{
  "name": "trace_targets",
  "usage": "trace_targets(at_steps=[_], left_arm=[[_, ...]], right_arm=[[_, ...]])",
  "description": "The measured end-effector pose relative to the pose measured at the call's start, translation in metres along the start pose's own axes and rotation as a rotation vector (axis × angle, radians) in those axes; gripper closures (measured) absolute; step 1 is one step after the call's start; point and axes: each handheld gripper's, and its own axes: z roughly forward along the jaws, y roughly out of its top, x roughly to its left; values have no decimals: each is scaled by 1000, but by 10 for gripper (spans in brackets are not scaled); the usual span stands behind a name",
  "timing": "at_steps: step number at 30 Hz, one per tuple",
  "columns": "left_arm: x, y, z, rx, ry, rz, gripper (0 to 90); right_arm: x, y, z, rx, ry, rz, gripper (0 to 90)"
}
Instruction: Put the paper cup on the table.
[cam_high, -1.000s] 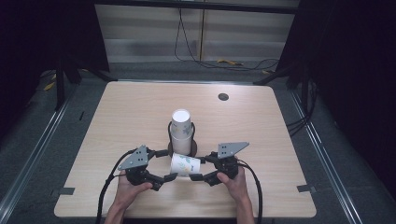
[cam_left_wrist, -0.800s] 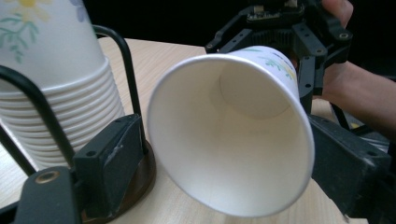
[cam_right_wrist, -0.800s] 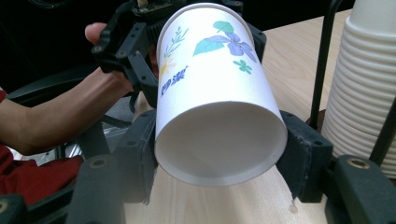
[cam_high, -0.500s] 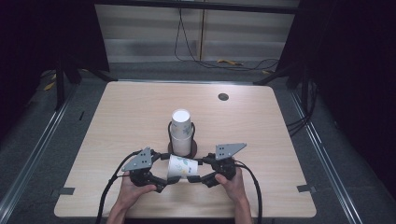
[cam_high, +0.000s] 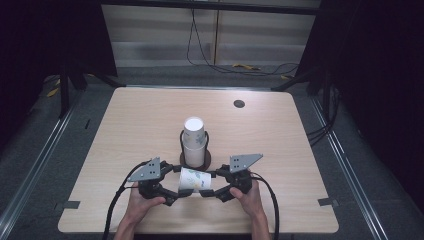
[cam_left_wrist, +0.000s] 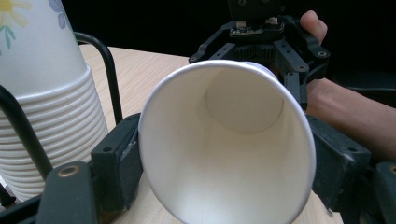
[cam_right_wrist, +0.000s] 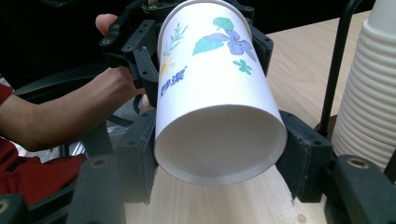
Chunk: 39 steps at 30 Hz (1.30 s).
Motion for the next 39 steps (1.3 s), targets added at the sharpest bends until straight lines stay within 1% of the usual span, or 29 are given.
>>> trace_targets(at_steps=[2, 3, 4, 7, 8, 9, 12, 13, 17, 20, 21, 23, 25, 27, 29, 31, 33, 35, 36, 39], left_arm=[[0, 0, 0, -8, -2, -10, 229], [0, 1, -1, -19, -3, -21, 229], [0, 2, -2, -27, -6, -17, 233], [1, 2, -4, -29, -8, -22, 245], [1, 2, -4, -26, 1, -24, 249], [1, 2, -3, -35, -6, -29, 252], [2, 2, -3, -29, -6, -27, 266], [2, 2, -3, -34, -7, -27, 272], [2, 2, -3, -28, -13, -34, 282], [2, 2, -3, -20, -5, -34, 282], [2, 2, -4, -9, 10, -34, 282], [3, 2, -4, -4, 15, -34, 281], [3, 2, -4, 0, 24, -39, 280], [4, 2, -6, 2, 29, -38, 280], [5, 2, -7, -3, 37, -50, 280], [6, 3, -8, -3, 46, -60, 280], [7, 3, -8, -7, 48, -65, 280], [7, 3, -9, 1, 60, -62, 279], [7, 3, -10, -1, 60, -63, 279], [8, 3, -12, 4, 64, -65, 278]], right_arm=[[0, 0, 1, 5, 1, 1, 369], [0, -1, 1, 5, 0, 3, 368], [-1, -1, 2, 7, 4, 1, 367], [0, -1, 3, 4, 7, -4, 366], [0, -1, 3, 5, 4, -2, 362], [-1, -1, 4, 5, -2, -3, 359], [-1, -2, 5, 13, -17, -4, 341], [-1, -3, 6, 14, -26, -4, 334], [0, -2, 7, 20, -51, -23, 305], [1, -3, 8, 21, -66, -21, 291], [1, -3, 8, 20, -71, -22, 276], [1, -4, 8, 13, -81, -17, 228], [2, -4, 6, -6, -97, -14, 204], [3, -6, 4, -12, -119, -13, 174], [2, -8, 1, -24, -142, -5, 152], [2, -9, -1, -29, -155, 3, 137], [2, -9, -2, -36, -164, 2, 133], [3, -9, -4, -44, -181, 0, 131], [2, -9, -5, -51, -188, 2, 131], [3, -10, -9, -72, -240, 2, 130]])
